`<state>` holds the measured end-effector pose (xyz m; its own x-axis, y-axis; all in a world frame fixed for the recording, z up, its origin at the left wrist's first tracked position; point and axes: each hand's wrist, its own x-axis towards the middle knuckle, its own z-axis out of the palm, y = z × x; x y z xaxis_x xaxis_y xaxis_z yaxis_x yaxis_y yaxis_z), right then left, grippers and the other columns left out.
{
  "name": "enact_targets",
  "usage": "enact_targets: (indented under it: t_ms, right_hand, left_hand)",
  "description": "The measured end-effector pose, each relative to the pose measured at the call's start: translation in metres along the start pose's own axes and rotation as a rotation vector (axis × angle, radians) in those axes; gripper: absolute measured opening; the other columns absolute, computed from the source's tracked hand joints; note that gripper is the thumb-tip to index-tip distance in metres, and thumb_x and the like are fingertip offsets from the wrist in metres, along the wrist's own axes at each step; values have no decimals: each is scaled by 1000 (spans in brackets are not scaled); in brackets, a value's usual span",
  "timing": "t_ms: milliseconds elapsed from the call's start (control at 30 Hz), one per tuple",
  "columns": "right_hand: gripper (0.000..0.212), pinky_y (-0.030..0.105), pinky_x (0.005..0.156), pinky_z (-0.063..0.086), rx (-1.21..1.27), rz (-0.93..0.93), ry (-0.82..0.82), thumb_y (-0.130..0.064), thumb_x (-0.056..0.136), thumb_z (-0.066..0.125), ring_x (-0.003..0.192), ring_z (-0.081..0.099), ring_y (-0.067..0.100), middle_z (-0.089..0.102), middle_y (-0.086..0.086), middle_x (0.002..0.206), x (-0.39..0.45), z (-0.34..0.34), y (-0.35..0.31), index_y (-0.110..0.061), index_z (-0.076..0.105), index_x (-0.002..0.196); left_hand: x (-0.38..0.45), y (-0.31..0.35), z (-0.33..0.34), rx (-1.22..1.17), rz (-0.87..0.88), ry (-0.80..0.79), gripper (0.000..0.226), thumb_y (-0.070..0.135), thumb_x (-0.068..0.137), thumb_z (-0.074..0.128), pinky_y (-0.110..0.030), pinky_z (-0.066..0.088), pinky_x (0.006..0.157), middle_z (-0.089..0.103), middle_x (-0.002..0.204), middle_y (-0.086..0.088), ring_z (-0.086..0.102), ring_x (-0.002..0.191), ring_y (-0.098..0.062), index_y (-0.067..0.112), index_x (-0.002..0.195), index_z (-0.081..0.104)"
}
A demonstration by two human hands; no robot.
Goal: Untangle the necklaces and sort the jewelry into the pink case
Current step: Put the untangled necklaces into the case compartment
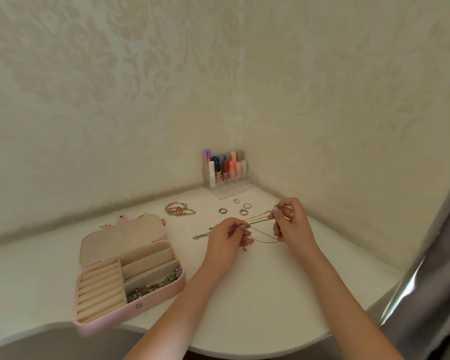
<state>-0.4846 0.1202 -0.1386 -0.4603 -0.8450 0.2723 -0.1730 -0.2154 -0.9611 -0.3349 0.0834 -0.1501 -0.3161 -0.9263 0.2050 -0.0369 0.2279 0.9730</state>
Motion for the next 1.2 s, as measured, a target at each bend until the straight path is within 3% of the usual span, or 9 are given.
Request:
enact_targets:
  t_ms: [67, 167, 300, 533, 733, 900, 1067, 1200]
  right_hand:
    - [6, 23, 43, 37, 7, -1, -35, -7, 96, 48, 45, 46, 15, 61, 3, 78, -2, 2, 0, -10, 43, 94]
    - [7, 26, 45, 47, 98, 38, -139, -5, 96, 50, 47, 55, 17, 61, 9, 78, -6, 11, -3, -9, 45, 93]
    - [6, 32, 56, 57, 222, 81, -272, -3, 94, 53, 54, 63, 20, 62, 13, 80, -12, 38, -12, -5, 48, 95]
    - [7, 34, 62, 57, 266, 81, -493, -4, 90, 59, 63, 67, 21, 67, 14, 82, -15, 79, -34, -5, 54, 94]
    - [8, 33, 66, 59, 143, 15, -804, -4, 90, 60, 74, 70, 24, 67, 15, 85, -1, 109, -74, -6, 54, 94]
    - [8, 45, 76, 59, 2, -73, -1012, -5, 90, 60, 80, 70, 26, 67, 14, 85, 0, 133, -100, -4, 54, 96]
    - [6, 48, 77, 58, -11, -119, -1102, -4, 91, 58, 75, 70, 24, 66, 12, 82, -12, 149, -108, -5, 54, 95]
    - [5, 43, 75, 59, 21, -144, -1104, -4, 91, 58, 72, 69, 24, 67, 8, 79, -24, 154, -106, -6, 54, 93]
  left_hand:
    - [-4, 4, -7, 0, 1, 37, 24, -3, 92, 49, -32, 55, 65, 65, 73, -7, 67, 59, -11, 11, 81, 64]
    - [-8, 16, -23, 99, 27, 28, 24, -3, 91, 49, -26, 56, 65, 68, 73, -7, 68, 60, -10, 12, 81, 66]
    - [-11, 35, -51, 262, 71, 35, 21, -1, 91, 51, -24, 57, 66, 69, 73, -7, 68, 62, -8, 10, 85, 68]
    - [-35, 59, -105, 223, 35, 133, 27, 0, 91, 52, -25, 55, 65, 70, 70, -4, 70, 65, -14, 18, 79, 69]
    - [-72, 67, -131, 268, 49, 218, 21, -1, 89, 55, -21, 56, 63, 71, 72, -8, 69, 63, -13, 11, 81, 70]
    - [-92, 56, -152, 322, -33, 221, 22, -3, 89, 56, -19, 54, 61, 71, 71, -5, 70, 66, -16, 12, 80, 70]
    - [-109, 45, -159, 430, -82, 239, 16, -2, 89, 55, -19, 55, 68, 72, 84, -9, 71, 72, -13, 5, 92, 70]
    - [-117, 48, -159, 596, -58, 184, 26, -6, 85, 55, -15, 52, 75, 73, 86, -1, 68, 77, -6, 13, 94, 71]
